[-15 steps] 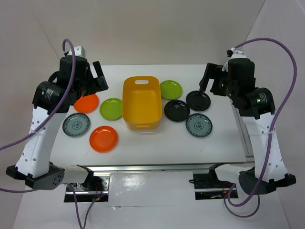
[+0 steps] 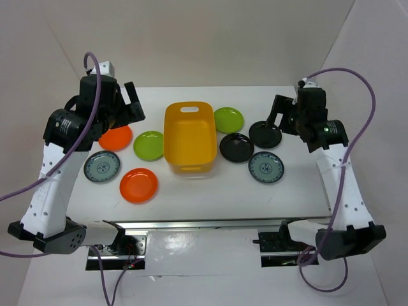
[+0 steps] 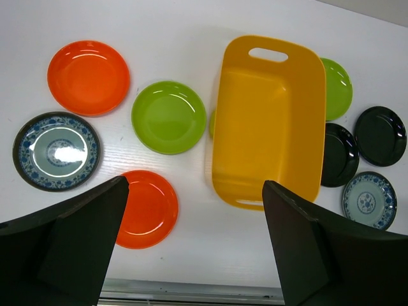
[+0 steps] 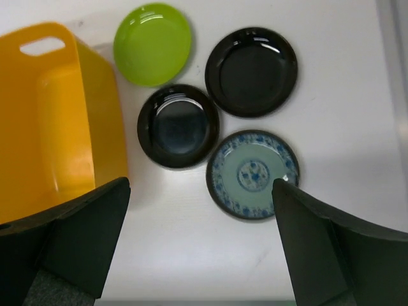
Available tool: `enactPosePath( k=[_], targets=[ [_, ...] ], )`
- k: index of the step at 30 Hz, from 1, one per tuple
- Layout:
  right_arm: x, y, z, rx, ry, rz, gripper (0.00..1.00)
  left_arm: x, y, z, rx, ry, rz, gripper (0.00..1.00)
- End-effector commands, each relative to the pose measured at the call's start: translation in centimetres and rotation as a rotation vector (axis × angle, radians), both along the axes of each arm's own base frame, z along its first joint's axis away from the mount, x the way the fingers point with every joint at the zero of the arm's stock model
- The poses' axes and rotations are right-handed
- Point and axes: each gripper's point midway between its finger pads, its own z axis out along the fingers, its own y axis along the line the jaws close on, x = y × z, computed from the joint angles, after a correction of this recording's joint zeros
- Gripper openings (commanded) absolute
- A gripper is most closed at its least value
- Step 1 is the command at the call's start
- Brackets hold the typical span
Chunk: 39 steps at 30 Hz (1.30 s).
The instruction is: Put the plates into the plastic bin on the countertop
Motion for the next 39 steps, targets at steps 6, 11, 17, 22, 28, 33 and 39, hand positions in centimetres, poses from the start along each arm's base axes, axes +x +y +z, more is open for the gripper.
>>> enactPosePath(
  k=[6, 11, 17, 22, 28, 33, 39],
  targets=[
    [7.4, -6.0, -7.5, 0.297, -0.159, -0.092, 0.99, 0.7, -2.0, -0.9, -0.017, 0.024, -0.098, 1.0],
    [9.4, -11.0, -14.4, 0.306, -0.079, -0.197, 0.93, 1.3, -3.1, -1.4, -0.022, 0.042, -0.139, 1.0],
    [11.7, -12.1, -21.1, 0.318, 0.034, -0.199, 0.89, 1.4, -3.6, -1.4, -0.027, 0.046, -0.163, 1.0],
    [13.0, -10.9, -24.6, 0.317, 0.115, -0.161, 0.86, 1.5, -3.6, -1.7, -0.024, 0.055, -0.162, 1.0],
    [14.6, -10.3, -27.6, 0.303, 0.161, -0.147, 0.84, 1.9, -3.4, -1.9, -0.013, 0.053, -0.146, 1.0],
    [15.4, -9.7, -29.7, 0.279, 0.209, -0.142, 0.62, 2.0, -3.0, -1.5, 0.003, 0.04, -0.134, 1.0],
    [14.8, -10.1, -31.6, 0.265, 0.264, -0.175, 0.33, 1.9, -2.4, -1.5, 0.019, 0.032, -0.108, 1.0]
  ],
)
